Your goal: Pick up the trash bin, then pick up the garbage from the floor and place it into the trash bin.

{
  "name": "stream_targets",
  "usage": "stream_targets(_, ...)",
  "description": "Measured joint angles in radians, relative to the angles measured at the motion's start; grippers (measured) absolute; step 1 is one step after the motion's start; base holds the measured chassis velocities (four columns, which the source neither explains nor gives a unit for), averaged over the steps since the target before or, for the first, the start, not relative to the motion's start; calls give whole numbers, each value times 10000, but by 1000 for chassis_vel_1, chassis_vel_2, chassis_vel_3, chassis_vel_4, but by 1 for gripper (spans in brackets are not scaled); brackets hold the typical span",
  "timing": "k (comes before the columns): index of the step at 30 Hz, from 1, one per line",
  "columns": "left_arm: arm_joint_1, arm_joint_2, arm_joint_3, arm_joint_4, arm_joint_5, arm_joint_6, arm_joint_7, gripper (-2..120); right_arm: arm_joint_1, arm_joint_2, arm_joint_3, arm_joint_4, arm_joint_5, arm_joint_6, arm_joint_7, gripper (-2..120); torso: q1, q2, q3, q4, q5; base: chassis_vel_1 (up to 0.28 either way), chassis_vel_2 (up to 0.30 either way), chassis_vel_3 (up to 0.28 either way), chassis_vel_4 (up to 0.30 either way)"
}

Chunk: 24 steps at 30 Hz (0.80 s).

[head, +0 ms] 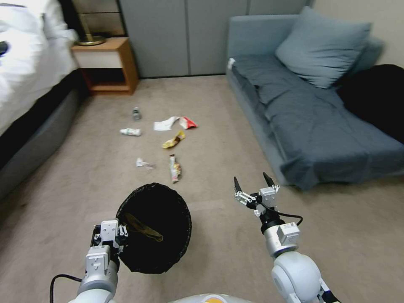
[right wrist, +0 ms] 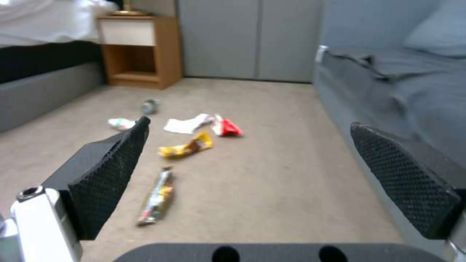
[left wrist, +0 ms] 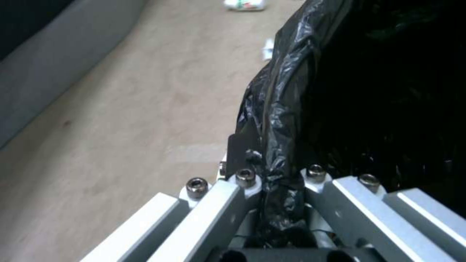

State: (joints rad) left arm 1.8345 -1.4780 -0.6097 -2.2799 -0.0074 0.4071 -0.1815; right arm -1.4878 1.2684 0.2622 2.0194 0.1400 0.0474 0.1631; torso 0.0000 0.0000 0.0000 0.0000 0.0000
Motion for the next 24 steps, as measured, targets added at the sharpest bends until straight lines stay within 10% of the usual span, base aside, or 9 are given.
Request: stream_targets(24,-146,5,44,17,-1,-44,-47,1,-174,111,168,-121,-189,889,-245,100,1,0,0,-3,0,77,73,73,70)
